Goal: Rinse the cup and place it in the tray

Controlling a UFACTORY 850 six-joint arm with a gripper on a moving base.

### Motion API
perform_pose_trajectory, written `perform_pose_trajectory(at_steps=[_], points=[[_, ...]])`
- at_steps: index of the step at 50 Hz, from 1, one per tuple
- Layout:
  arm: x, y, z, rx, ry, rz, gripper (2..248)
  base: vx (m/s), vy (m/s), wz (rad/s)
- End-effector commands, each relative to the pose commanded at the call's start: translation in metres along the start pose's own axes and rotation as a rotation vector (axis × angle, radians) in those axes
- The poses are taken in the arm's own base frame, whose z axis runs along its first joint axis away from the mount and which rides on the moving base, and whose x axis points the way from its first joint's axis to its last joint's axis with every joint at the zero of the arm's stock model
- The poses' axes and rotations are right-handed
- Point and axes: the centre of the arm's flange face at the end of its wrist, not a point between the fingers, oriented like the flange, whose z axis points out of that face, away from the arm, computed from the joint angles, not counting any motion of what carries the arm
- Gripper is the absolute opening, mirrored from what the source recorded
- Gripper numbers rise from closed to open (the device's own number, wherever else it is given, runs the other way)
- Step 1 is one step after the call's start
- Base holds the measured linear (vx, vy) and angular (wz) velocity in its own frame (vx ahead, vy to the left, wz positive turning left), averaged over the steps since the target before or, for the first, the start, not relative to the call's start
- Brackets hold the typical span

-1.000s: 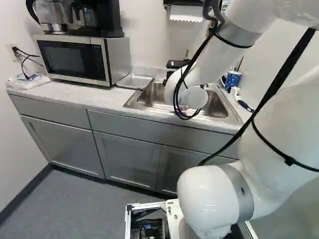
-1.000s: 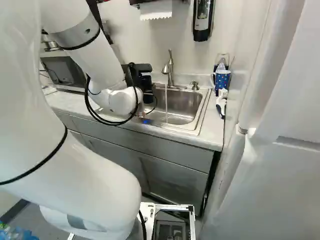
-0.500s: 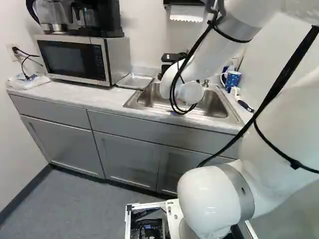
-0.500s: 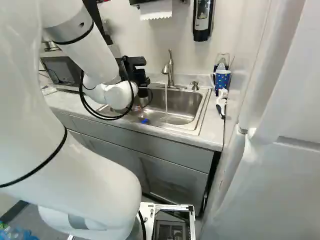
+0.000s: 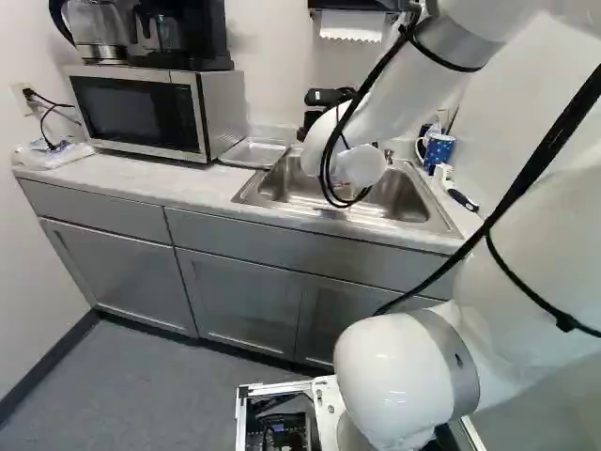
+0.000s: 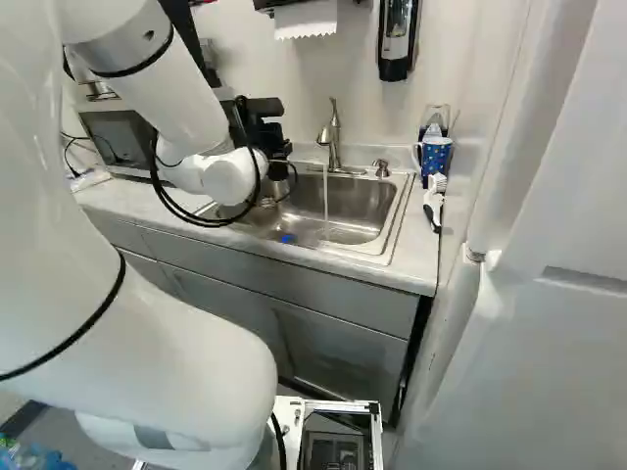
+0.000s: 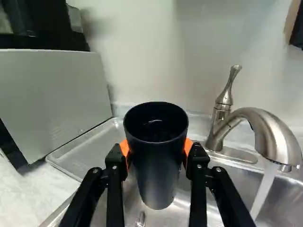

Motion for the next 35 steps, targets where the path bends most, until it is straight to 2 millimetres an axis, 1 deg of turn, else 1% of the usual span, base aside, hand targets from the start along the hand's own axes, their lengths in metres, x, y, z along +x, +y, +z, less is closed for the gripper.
perform_pose_trajectory(at_steps=[15,35], points=[[0.014,-0.016,0.018,0.036,-0.011,-0.003,124,0.0,0.0,0.0],[0.031,-0.041,0.031,0.091,-0.035,-0.008,124,0.0,0.0,0.0]])
